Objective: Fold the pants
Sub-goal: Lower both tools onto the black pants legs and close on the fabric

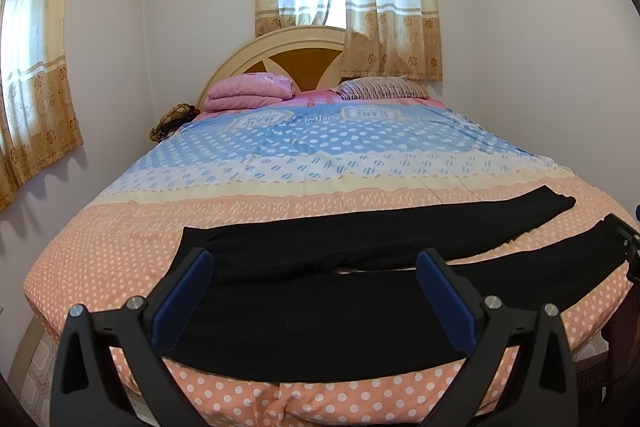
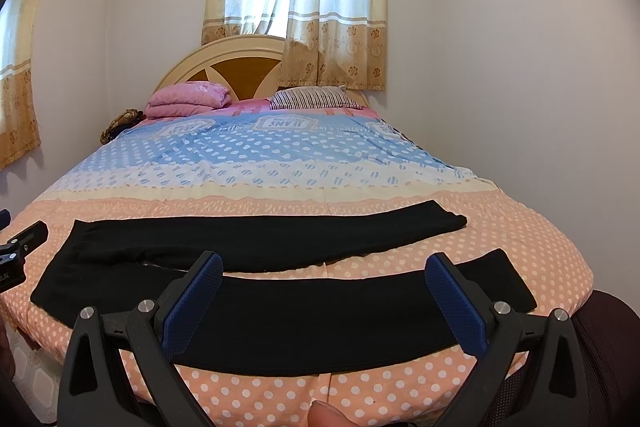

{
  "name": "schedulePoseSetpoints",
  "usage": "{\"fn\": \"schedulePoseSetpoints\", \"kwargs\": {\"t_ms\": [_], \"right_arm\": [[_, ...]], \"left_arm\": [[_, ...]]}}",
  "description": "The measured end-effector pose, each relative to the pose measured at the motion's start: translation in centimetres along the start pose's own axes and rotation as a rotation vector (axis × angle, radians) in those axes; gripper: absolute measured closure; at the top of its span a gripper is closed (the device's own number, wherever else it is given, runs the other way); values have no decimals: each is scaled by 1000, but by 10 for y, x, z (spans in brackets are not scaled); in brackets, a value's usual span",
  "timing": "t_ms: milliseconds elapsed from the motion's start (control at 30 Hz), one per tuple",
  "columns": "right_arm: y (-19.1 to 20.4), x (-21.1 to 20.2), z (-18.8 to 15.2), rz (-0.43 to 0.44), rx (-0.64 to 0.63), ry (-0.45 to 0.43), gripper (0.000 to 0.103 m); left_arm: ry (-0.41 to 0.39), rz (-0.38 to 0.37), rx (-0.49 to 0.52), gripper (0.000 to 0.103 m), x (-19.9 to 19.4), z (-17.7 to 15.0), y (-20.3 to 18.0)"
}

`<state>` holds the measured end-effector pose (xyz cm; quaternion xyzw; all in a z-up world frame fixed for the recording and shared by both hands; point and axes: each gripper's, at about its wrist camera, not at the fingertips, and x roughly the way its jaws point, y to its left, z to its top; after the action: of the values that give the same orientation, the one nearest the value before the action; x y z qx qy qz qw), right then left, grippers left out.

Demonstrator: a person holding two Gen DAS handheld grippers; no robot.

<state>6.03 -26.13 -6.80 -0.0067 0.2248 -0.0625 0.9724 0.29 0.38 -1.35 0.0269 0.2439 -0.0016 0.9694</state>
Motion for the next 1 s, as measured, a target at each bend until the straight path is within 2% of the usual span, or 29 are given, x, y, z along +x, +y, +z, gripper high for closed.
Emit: {"fn": "schedulePoseSetpoints", "kwargs": {"t_ms": [333,467,633,800,900,967,1000], "right_arm": [[-1,20,-6,17,-17,37,1],[-20,43,-13,28,-35,73,1],[-65,79,-18,22,22,113,1],[-106,122,-14,-24,34,177,1],[-131,148,-7,-41,62,219,1],[-140,160,-3,-50,77,242,2],[-144,166,-2,-53,81,252,3]], "left_arm": [[38,-24,6,0,19,-4,4],[78,22,24,0,52,-9,25],[184,123,3,0,116,-9,94],[232,205,-44,0,168,-3,162],[283,203,-67,0,199,-3,185],[316,197,-82,6,218,-3,194],[332,182,-97,13,227,-4,198]]}}
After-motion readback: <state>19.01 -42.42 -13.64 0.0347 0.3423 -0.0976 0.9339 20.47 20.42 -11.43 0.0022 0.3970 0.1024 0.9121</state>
